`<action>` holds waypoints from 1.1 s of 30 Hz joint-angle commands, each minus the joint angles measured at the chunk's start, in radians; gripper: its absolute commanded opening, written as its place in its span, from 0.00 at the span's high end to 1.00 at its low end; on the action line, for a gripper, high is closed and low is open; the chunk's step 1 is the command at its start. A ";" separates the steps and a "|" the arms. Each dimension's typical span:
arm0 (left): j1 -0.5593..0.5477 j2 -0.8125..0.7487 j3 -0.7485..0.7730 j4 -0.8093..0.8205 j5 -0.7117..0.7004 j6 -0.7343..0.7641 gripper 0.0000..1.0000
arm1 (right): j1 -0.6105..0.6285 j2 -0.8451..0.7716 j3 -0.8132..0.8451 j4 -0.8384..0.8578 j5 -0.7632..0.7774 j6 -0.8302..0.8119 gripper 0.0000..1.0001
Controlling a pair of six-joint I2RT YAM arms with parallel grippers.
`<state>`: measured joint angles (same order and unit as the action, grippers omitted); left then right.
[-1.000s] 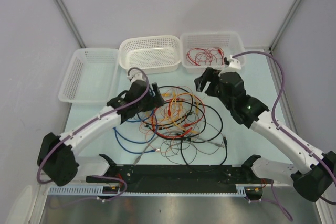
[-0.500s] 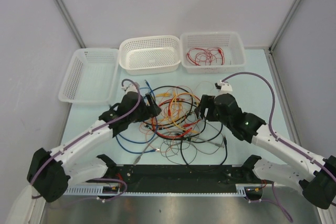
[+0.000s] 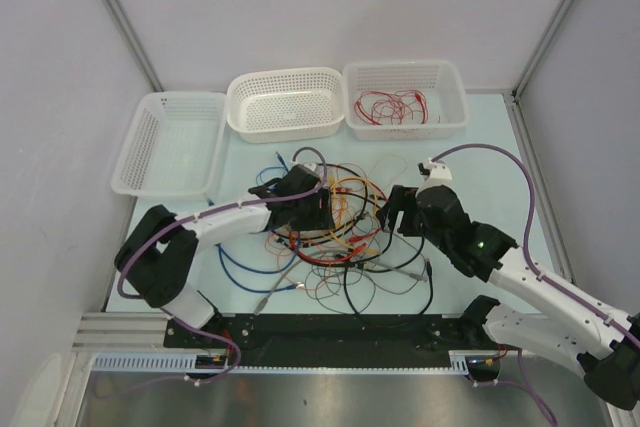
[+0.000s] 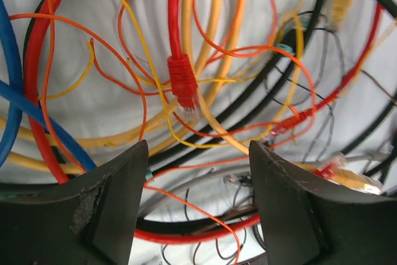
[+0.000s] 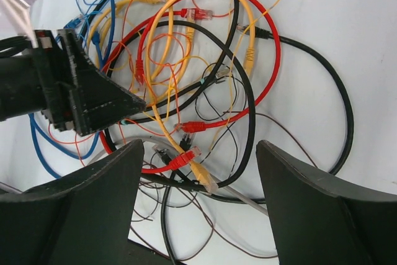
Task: Untangle the cables
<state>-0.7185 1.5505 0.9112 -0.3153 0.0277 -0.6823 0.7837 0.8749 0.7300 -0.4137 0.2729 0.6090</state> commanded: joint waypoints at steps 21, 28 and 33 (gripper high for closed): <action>-0.041 -0.085 0.107 -0.062 -0.035 0.134 1.00 | 0.005 -0.177 -0.015 -0.040 0.051 0.018 0.22; -0.041 -0.351 0.199 -0.120 0.107 0.204 1.00 | 0.003 -0.309 -0.014 0.021 0.054 0.035 0.21; -0.039 -0.444 0.282 -0.205 0.112 0.250 1.00 | 0.003 -0.385 -0.012 0.114 0.007 0.025 0.21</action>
<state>-0.7555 1.1580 1.1164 -0.4450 0.1020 -0.4992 0.7837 0.5385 0.7139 -0.4114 0.3023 0.6323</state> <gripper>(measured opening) 0.014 0.795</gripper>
